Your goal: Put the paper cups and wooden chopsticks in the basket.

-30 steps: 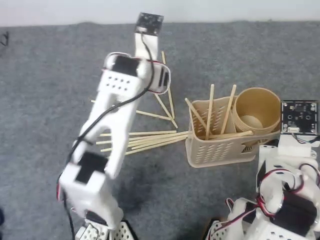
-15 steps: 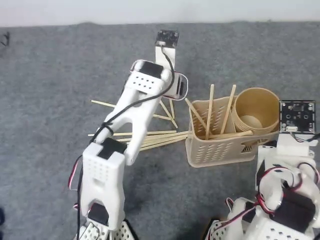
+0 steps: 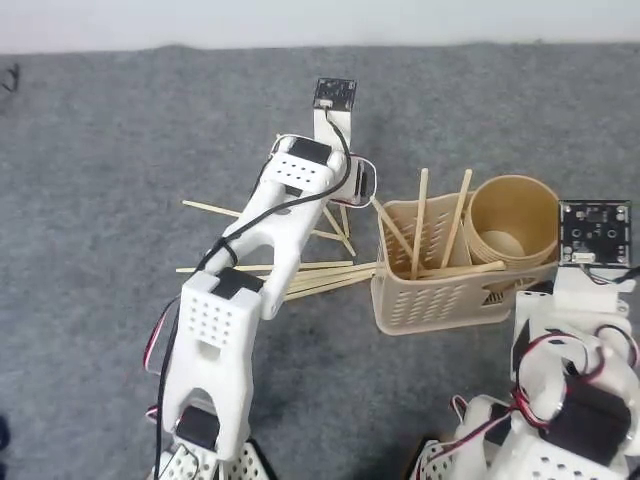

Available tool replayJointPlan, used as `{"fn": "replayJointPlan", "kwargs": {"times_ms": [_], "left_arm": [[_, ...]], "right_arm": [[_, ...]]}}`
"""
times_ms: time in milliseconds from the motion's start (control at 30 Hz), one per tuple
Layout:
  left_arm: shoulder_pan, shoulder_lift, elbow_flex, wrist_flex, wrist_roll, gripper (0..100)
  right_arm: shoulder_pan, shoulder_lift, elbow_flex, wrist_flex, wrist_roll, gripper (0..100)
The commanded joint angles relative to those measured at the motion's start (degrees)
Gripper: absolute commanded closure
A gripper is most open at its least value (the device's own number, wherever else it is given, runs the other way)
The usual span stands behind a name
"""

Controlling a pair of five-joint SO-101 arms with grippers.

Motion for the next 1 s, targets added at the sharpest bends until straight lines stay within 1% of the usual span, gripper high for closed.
{"fn": "replayJointPlan", "kwargs": {"times_ms": [0, 133, 233, 500, 633, 700, 767, 833, 967], "left_arm": [[-0.4, -0.4, -2.4, 0.4, 0.3, 84], [-0.6, 2.1, -7.0, 5.3, 0.4, 84], [-0.6, 6.2, -13.4, 9.6, 0.4, 84], [-0.6, 22.3, -41.1, 26.3, 0.3, 85], [-0.3, 29.9, -54.9, 33.1, 0.1, 93], [0.2, 33.1, -61.4, 35.5, -1.5, 97], [1.2, 36.0, -66.5, 36.7, -4.1, 99], [1.8, 37.2, -68.3, 36.7, -6.2, 99], [1.8, 37.0, -68.4, 36.7, -6.2, 99]], "right_arm": [[-0.6, -0.1, -0.2, -0.9, 0.7, 99.1], [-0.6, -0.1, -0.2, -0.8, 0.7, 99.1], [-0.6, -0.1, -0.2, -0.7, 0.7, 99.1], [-0.6, -0.1, -0.2, -0.7, 0.7, 99.1], [-0.6, -0.1, -0.2, -0.7, 0.7, 99.1], [-0.6, -0.1, -0.2, -0.7, 0.7, 99.1], [-0.6, -0.1, -0.2, -0.7, 0.7, 99.1], [-0.6, -0.1, -0.2, -0.7, 0.7, 99.1], [-0.6, -0.1, -0.2, -0.7, 0.7, 99.1]]}}
